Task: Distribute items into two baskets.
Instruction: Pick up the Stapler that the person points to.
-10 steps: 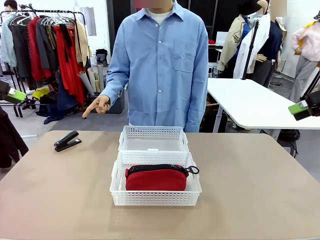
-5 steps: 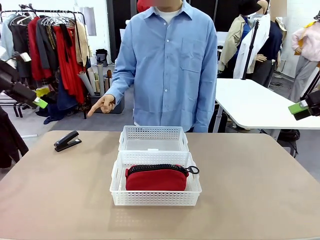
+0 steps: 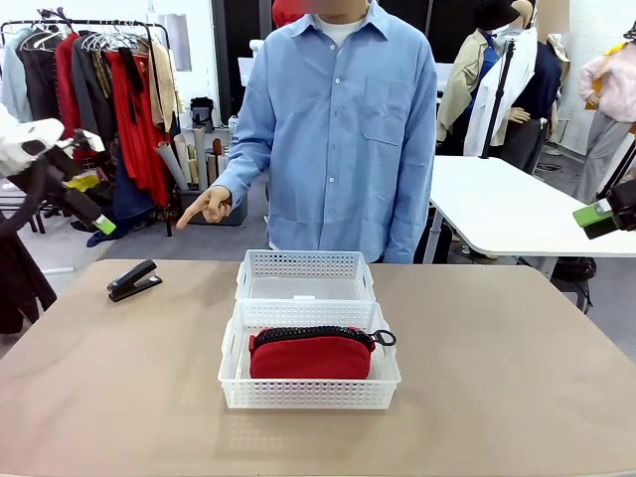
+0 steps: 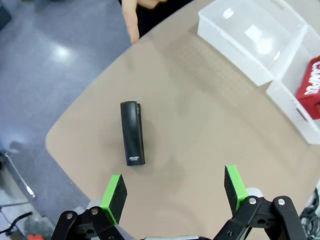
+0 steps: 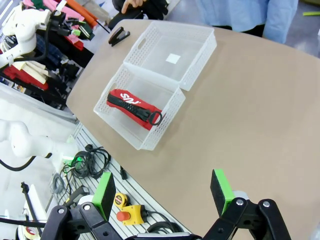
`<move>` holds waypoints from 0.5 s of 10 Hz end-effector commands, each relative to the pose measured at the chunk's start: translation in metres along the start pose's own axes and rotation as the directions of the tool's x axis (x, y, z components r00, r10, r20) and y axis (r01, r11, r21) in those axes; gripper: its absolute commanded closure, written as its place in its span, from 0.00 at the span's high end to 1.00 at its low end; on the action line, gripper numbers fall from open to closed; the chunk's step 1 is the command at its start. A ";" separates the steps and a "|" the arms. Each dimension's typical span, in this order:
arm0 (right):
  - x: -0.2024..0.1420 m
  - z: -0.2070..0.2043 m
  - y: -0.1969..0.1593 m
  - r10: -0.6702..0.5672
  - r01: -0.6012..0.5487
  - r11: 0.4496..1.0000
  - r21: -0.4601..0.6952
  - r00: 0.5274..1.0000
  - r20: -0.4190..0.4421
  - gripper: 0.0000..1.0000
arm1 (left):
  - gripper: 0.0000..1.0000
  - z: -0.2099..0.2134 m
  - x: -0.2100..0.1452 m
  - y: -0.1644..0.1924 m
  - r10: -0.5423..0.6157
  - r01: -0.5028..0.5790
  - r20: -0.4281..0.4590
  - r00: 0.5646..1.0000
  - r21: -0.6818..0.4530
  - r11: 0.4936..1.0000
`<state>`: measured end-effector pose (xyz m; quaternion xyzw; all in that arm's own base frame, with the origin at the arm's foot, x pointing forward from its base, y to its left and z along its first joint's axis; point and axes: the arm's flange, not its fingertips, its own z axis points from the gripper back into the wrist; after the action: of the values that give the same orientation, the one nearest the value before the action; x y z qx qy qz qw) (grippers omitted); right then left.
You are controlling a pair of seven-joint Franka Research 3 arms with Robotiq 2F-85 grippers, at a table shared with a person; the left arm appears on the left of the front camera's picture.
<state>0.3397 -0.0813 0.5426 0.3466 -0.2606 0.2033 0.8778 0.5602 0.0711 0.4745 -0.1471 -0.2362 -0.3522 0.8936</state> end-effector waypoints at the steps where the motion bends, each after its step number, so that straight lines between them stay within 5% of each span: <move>1: 0.001 0.001 -0.001 0.000 0.000 1.000 -0.004 1.000 -0.007 1.00 | 1.00 -0.009 0.014 0.013 -0.086 0.089 -0.095 0.992 0.026 0.996; 5: 0.001 0.001 -0.001 0.000 0.000 1.000 -0.004 1.000 -0.007 1.00 | 1.00 -0.034 0.026 0.023 -0.171 0.177 -0.225 0.959 0.007 0.984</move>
<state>0.3397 -0.0813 0.5426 0.3467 -0.2605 0.2034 0.8778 0.5954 0.0561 0.4540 -0.0787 -0.1675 -0.4345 0.8814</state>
